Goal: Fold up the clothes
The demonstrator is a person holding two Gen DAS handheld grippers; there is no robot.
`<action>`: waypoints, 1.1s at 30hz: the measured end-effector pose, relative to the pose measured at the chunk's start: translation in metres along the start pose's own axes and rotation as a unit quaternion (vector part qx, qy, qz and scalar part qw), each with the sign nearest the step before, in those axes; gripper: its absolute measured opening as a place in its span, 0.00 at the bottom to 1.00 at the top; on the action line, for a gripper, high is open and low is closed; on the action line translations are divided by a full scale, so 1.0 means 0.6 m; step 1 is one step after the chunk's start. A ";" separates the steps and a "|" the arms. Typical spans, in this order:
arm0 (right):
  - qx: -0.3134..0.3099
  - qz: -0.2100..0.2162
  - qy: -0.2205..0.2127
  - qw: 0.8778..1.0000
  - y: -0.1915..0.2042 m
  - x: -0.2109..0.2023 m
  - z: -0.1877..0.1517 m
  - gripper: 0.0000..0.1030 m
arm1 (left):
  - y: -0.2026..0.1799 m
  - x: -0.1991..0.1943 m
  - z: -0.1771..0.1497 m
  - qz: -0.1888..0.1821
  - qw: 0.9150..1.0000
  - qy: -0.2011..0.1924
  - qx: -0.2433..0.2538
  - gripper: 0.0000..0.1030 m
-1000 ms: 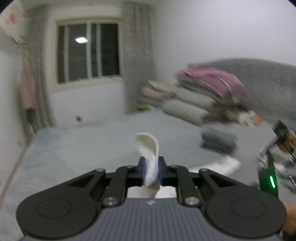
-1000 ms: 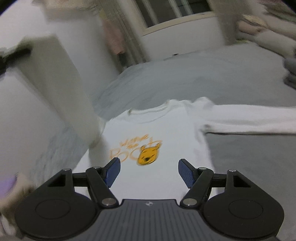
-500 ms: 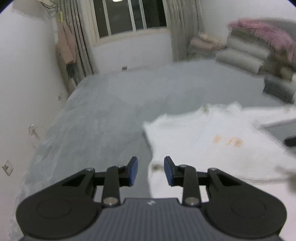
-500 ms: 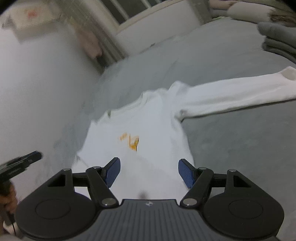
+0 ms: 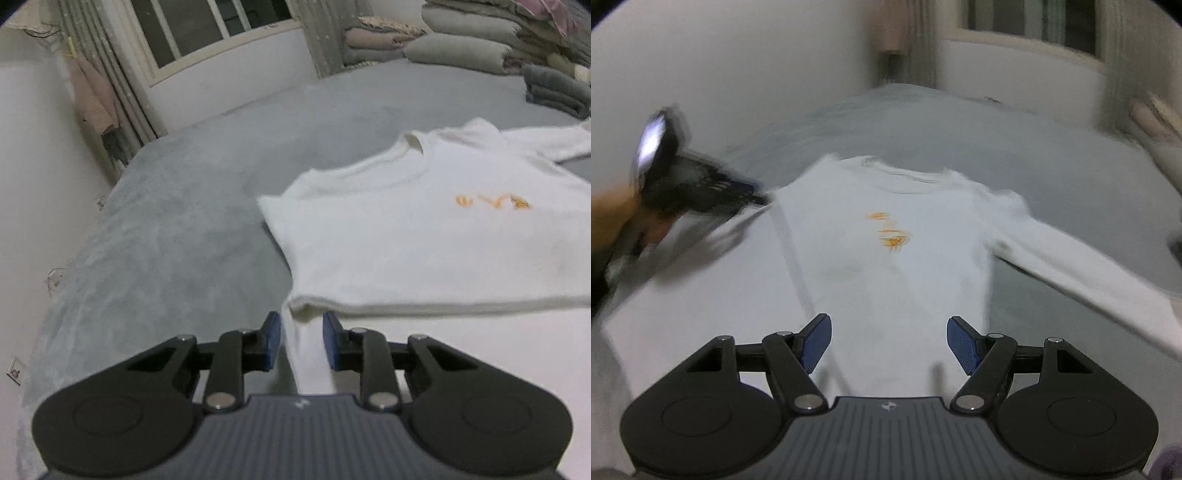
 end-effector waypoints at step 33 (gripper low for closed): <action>-0.025 0.011 0.054 0.998 0.077 0.058 0.003 0.07 | 0.081 0.036 0.003 -0.032 0.984 -0.020 -0.175 0.12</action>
Point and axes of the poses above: each gripper's, at about its wrist camera, not at the fingertips, and x roughly the way its jaws point, y to its left, z to its top, the point moved 6 cm from there along x, roughly the way its jaws point, and after that the axes turned 12 degrees about -x, right-handed, at the moved point
